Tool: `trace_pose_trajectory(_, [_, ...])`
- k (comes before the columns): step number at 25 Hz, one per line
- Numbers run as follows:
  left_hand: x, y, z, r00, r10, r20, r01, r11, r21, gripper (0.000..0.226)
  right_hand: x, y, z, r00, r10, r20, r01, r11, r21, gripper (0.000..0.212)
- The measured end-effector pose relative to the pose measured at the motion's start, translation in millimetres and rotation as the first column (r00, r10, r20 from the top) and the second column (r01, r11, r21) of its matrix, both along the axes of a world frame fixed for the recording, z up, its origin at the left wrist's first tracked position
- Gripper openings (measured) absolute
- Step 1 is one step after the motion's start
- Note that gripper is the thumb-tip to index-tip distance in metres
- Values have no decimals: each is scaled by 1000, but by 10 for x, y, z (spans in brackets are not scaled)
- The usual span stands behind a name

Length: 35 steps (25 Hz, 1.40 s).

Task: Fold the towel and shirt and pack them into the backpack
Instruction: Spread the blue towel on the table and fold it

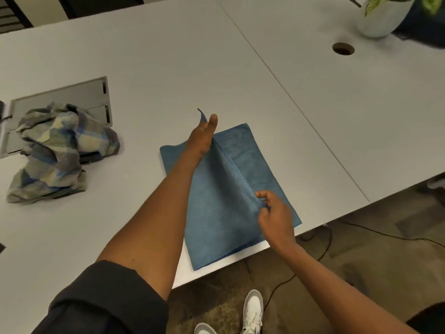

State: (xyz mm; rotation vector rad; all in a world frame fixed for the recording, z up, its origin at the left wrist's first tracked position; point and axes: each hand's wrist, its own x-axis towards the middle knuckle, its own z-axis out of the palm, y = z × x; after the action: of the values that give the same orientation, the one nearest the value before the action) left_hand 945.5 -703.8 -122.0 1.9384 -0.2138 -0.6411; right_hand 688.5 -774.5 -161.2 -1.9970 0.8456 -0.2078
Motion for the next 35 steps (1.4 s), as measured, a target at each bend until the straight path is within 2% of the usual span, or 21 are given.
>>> trace_pose_trajectory(5, [-132,-649,-166,996,-88,-6,88,996,-12,87,-160,-409,-76,998,-65,-15,65,998,-11,42])
trace_pose_trajectory(11, [-166,-1141,-531,983,-159,-92,162,987,23,94,-283,-693,-331,989,-74,-130,76,997,13,43])
trace_pose_trajectory(16, [-143,-1238,-695,986,-140,-91,148,986,82,78,-353,-780,-467,978,-61,-200,68,997,25,38])
trace_pose_trajectory(19, [-133,-1248,-770,987,-120,-102,124,992,33,72,-356,-803,-538,977,-84,-196,88,996,12,36])
trace_pose_trajectory(21, [-126,-1250,-762,987,-103,-121,100,995,-27,71,-353,-788,-591,975,-100,-197,94,995,-42,37])
trace_pose_trajectory(25, [-150,-1210,-714,996,-65,-65,61,997,-53,61,-324,-758,-617,978,-99,-181,31,938,-346,42])
trace_pose_trajectory(27, [-210,-1096,-752,995,-64,77,63,998,23,49,-228,-713,-588,993,-24,-115,-24,917,-399,43])
trace_pose_trajectory(29, [-261,-921,-894,970,-106,220,67,982,174,53,-65,-642,-612,991,109,-75,-129,918,-374,46])
trace_pose_trajectory(32, [-325,-602,-1129,881,-212,424,-54,843,536,57,311,-584,-709,963,246,-110,-269,908,-320,51])
trace_pose_trajectory(33, [-366,-484,-1163,866,-208,456,-132,783,608,58,466,-573,-751,948,295,-124,-319,892,-321,52])
trace_pose_trajectory(35, [-400,-250,-1263,866,-153,477,-235,718,656,61,809,-554,-842,907,393,-154,-421,840,-342,54])
